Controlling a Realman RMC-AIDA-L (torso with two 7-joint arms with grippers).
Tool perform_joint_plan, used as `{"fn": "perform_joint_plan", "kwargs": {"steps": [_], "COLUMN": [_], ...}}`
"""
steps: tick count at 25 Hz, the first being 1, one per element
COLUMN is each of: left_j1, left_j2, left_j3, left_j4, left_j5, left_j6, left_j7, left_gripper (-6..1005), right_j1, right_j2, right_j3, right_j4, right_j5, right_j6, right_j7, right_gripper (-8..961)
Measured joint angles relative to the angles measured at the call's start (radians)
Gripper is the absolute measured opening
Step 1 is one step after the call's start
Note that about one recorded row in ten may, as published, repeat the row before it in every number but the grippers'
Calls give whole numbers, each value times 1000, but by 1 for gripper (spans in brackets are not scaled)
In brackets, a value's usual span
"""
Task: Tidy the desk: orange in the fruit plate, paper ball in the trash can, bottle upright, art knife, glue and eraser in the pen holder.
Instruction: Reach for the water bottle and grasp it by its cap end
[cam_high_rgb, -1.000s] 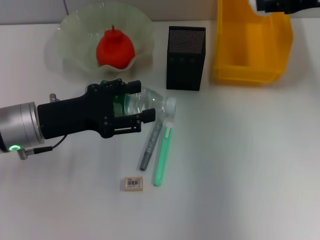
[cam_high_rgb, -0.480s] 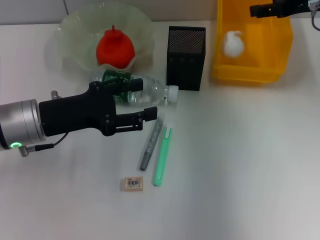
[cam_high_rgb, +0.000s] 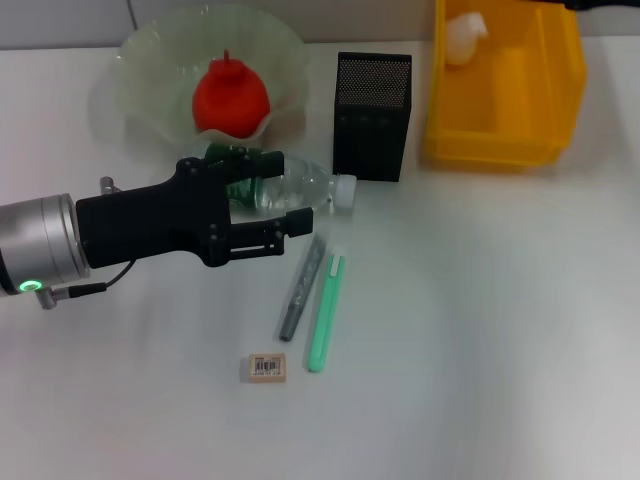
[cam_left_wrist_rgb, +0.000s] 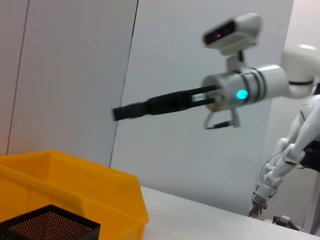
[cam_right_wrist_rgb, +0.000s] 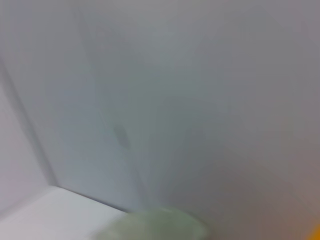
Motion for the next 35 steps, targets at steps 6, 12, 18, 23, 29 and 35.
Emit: {"fn": "perform_joint_plan", "kwargs": {"steps": [6, 12, 18, 23, 29, 35], "left_j1": [-11, -17, -96, -164, -226, -233], "left_j2": [0, 0, 6, -14, -18, -19], "left_j3": [-3, -2, 6, 8, 113, 311], "left_j4": [0, 0, 28, 118, 215, 295], "left_j5": [0, 0, 64, 204, 278, 280], "left_j6": [-9, -16, -72, -121, -200, -332], "left_j7": [0, 0, -42, -96, -113, -147], "left_gripper": [824, 824, 824, 824, 824, 824], "right_j1": [-77, -166, -223, -229, -242, -245], "right_j2": [-36, 5, 38, 38, 36, 33], "right_j3": [1, -2, -2, 3, 4, 5], "right_j4": [210, 431, 516, 594, 596, 589], "right_j5": [167, 133, 134, 139, 139, 137], "right_j6": [-250, -261, -179, -137, -133, -133], "right_j7": [-279, -614, -820, -891, -895, -887], "right_gripper": [739, 739, 739, 739, 740, 740]}}
